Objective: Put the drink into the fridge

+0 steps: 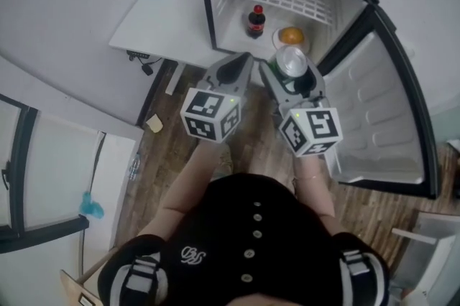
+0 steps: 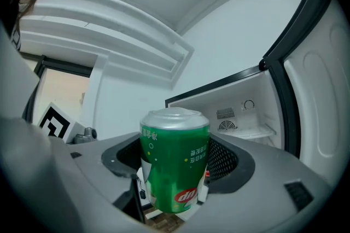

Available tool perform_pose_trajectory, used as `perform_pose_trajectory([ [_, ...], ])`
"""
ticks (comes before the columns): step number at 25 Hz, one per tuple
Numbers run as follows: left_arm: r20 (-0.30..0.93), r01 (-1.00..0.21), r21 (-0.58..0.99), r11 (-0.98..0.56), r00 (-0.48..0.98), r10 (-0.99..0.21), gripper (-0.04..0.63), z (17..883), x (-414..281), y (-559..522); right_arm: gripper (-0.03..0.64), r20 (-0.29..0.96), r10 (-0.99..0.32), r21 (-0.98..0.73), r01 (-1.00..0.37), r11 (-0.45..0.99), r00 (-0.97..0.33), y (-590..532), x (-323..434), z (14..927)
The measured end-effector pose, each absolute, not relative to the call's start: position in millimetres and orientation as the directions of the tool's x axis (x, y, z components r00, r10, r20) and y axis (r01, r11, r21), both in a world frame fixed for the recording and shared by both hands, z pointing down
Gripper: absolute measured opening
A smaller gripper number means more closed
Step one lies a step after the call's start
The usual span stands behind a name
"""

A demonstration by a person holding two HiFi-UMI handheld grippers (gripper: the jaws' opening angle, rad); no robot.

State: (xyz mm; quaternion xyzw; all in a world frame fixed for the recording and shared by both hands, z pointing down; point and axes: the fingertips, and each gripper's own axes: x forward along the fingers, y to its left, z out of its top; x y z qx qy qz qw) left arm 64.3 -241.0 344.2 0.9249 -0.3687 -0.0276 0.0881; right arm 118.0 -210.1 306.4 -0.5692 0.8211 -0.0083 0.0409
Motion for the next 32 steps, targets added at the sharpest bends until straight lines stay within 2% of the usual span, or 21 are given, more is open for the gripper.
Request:
perform_pose_trajectory([
  [21, 0.025, -0.589, 0.133, -0.797, 0.806, -0.591, 0.008, 344.0, 64.6, -337.9, 0.331, -0.073, -0.969, -0.056, -0.969, 0.239, -0.235, -305.3, 111.7, 305.7],
  [32, 0.064, -0.598, 0.15, -0.787, 0.801, -0.596, 0.008, 360.7, 58.1, -353.6, 0.331, -0.045, -0.969, -0.078, -0.966, 0.248, -0.245, -316.5, 106.0, 322.5],
])
